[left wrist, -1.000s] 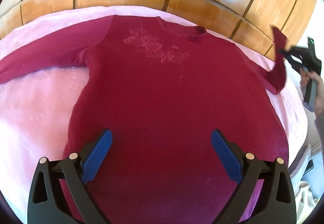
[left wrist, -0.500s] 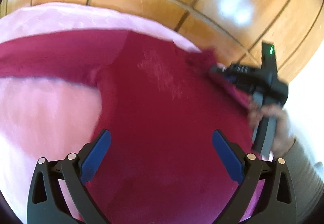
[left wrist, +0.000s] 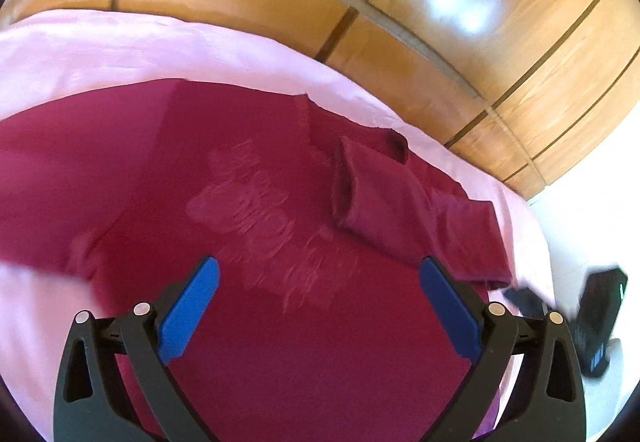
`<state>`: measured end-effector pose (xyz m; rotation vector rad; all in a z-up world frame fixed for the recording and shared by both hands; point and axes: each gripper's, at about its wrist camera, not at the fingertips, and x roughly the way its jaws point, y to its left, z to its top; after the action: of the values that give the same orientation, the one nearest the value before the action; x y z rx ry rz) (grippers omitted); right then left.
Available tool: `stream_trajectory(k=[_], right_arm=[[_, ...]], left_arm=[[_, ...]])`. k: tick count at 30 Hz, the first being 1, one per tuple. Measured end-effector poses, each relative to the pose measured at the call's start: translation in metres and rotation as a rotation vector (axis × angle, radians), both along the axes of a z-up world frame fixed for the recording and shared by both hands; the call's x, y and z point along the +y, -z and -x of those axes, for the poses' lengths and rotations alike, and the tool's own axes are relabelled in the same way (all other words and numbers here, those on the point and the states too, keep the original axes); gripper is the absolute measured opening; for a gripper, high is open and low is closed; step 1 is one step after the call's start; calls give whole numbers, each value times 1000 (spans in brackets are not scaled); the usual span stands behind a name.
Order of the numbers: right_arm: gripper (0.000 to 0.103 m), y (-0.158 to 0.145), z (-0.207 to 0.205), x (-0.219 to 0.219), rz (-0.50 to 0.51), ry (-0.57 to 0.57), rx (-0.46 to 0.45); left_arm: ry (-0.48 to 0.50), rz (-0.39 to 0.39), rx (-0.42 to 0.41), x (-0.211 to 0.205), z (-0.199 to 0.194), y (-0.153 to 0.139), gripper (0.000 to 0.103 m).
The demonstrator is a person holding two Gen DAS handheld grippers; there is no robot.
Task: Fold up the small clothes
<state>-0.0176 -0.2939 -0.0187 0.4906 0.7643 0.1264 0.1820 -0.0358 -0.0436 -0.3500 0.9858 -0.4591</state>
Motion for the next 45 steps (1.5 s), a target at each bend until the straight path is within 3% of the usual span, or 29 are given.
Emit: stream_trajectory(k=[4, 7, 9, 12, 13, 14, 19, 24, 29, 34, 38, 40, 42, 44, 45], right_arm=[[73, 12, 27, -30, 3, 86, 20], [75, 22, 40, -50, -35, 149, 30], [76, 28, 44, -58, -47, 179, 39], [76, 32, 49, -67, -68, 213, 45], [76, 34, 48, -68, -70, 223, 46], [76, 34, 47, -70, -75, 234, 45], [76, 18, 58, -82, -75, 226, 13], [74, 4, 25, -68, -69, 184, -35], [70, 5, -28, -38, -13, 107, -13], [65, 35, -75, -27, 136, 118, 117], [70, 47, -84, -16, 235, 132, 139], [73, 50, -88, -7, 304, 126, 149], [75, 50, -89, -3, 342, 122, 160], [76, 48, -92, 0, 367, 124, 180], [76, 44, -91, 1, 379, 128, 190]], left_arm=[[58, -19, 29, -31, -31, 6, 99], [99, -38, 60, -57, -56, 17, 84], [117, -31, 88, -70, -66, 25, 82], [145, -40, 82, -87, -74, 31, 57], [151, -50, 71, -90, -76, 31, 30], [158, -57, 62, -90, -76, 29, 12], [142, -25, -76, -66, -62, -8, 12], [94, -41, -139, -27, -45, -25, 12], [52, -66, -101, 1, -47, -8, 12], [34, -142, -93, 4, -47, 11, 12], [35, -203, -28, -1, -53, 44, 12], [26, -210, -52, -2, -50, 44, 13], [12, -220, -50, -2, -48, 41, 20], [-9, -228, -48, 2, -40, 37, 43], [-29, -228, -53, 5, -36, 34, 49]])
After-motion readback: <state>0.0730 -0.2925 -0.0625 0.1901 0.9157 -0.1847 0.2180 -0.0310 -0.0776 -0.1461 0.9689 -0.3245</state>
